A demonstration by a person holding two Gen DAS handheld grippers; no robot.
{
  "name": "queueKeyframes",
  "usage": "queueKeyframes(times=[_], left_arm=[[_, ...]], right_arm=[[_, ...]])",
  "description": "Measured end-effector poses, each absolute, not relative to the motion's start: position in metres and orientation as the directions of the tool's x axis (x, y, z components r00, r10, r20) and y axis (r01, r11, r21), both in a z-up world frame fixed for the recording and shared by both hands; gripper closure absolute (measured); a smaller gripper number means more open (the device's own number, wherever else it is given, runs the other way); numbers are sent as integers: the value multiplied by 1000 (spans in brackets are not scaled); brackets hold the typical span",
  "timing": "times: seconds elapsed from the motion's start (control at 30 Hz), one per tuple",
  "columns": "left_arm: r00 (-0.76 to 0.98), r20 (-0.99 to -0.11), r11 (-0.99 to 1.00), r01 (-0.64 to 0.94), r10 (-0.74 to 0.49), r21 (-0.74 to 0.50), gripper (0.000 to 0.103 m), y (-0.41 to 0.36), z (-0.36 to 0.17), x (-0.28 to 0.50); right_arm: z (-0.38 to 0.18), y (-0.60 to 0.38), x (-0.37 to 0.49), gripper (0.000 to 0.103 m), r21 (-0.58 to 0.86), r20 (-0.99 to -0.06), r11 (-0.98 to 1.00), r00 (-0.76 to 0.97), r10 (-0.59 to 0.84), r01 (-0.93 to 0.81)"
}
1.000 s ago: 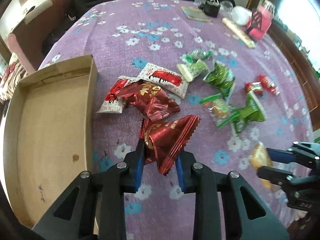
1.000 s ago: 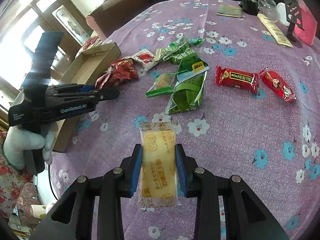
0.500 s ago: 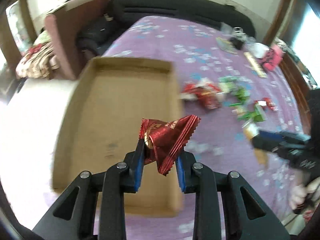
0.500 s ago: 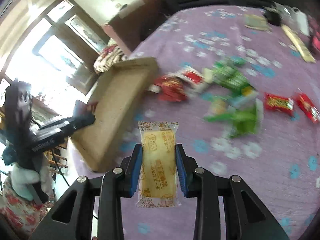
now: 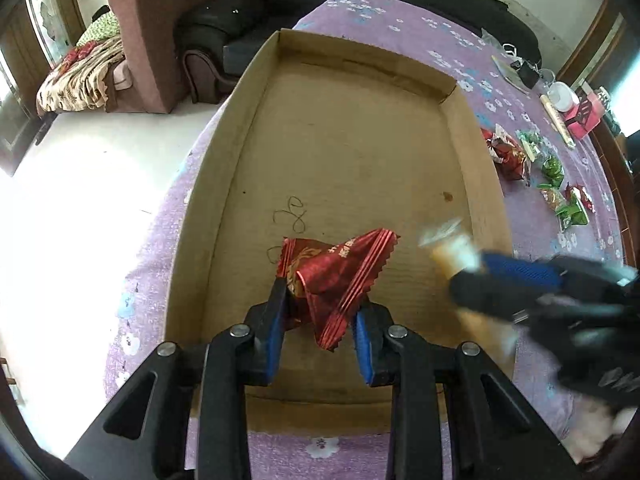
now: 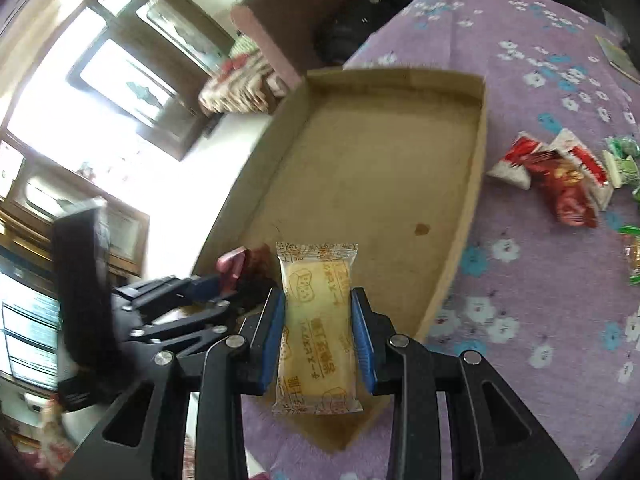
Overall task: Organize snacks
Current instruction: 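Carry both packets over the cardboard box and open both tools to drop them, then grasp a small green snack bag with the left tool while the right tool grasps a green pea bag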
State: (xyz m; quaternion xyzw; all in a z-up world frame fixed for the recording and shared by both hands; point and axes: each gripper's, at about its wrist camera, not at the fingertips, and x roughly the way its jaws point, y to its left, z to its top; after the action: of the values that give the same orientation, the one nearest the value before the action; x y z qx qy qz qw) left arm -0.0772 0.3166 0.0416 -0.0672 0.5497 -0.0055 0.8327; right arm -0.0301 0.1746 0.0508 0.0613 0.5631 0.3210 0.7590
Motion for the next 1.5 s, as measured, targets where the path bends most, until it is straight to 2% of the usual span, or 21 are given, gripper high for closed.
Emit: queueKeyframes(times=[0.1, 0.2, 0.33, 0.47, 0.53, 0.63, 0.77, 0.93, 1.03, 1.13, 1.27, 1.37, 1.5], left_arm=[[410, -907, 988, -67, -101, -140, 70, 326, 46, -79], [428, -895, 983, -68, -126, -171, 62, 333, 52, -83], [449, -876, 975, -42, -175, -217, 60, 334, 60, -87], [499, -825, 949, -15, -265, -314, 60, 335, 70, -88], [525, -771, 903, -11, -361, -431, 60, 338, 78, -85], [537, -728, 859, -11, -427, -512, 60, 333, 89, -74], [546, -743, 899, 47, -387, -435, 60, 294, 112, -55], [529, -736, 899, 143, -423, -414, 60, 239, 120, -51], [489, -765, 907, 177, -418, -382, 60, 207, 111, -55], [457, -787, 910, 175, -414, -377, 60, 183, 102, -55], [432, -809, 916, 149, -399, -373, 60, 159, 92, -54], [433, -823, 929, 137, -368, -344, 59, 146, 87, -50], [425, -823, 923, 106, -378, -369, 59, 137, 79, -38]], right_arm=[[38, 186, -31, 71, 420, -844, 813, 155, 513, -404], [35, 192, -32, 68, 379, -862, 831, 170, 477, -407], [39, 197, -31, 68, 348, -872, 842, 187, 452, -413], [54, 189, -33, 68, 332, -863, 855, 237, 446, -398], [59, 179, -35, 68, 318, -860, 872, 274, 431, -371], [66, 160, -35, 68, 306, -870, 900, 292, 397, -310], [78, 118, -40, 68, 255, -879, 937, 345, 328, -240], [76, 12, -37, 68, 220, -897, 975, 388, 210, -19], [69, -45, -31, 68, 245, -894, 966, 404, 191, 86], [65, -77, -27, 68, 295, -883, 948, 412, 224, 118], [50, -109, -1, 65, 424, -850, 893, 406, 336, 149], [39, -120, 18, 63, 454, -837, 880, 405, 368, 138], [27, -117, 39, 63, 497, -821, 859, 385, 422, 119]])
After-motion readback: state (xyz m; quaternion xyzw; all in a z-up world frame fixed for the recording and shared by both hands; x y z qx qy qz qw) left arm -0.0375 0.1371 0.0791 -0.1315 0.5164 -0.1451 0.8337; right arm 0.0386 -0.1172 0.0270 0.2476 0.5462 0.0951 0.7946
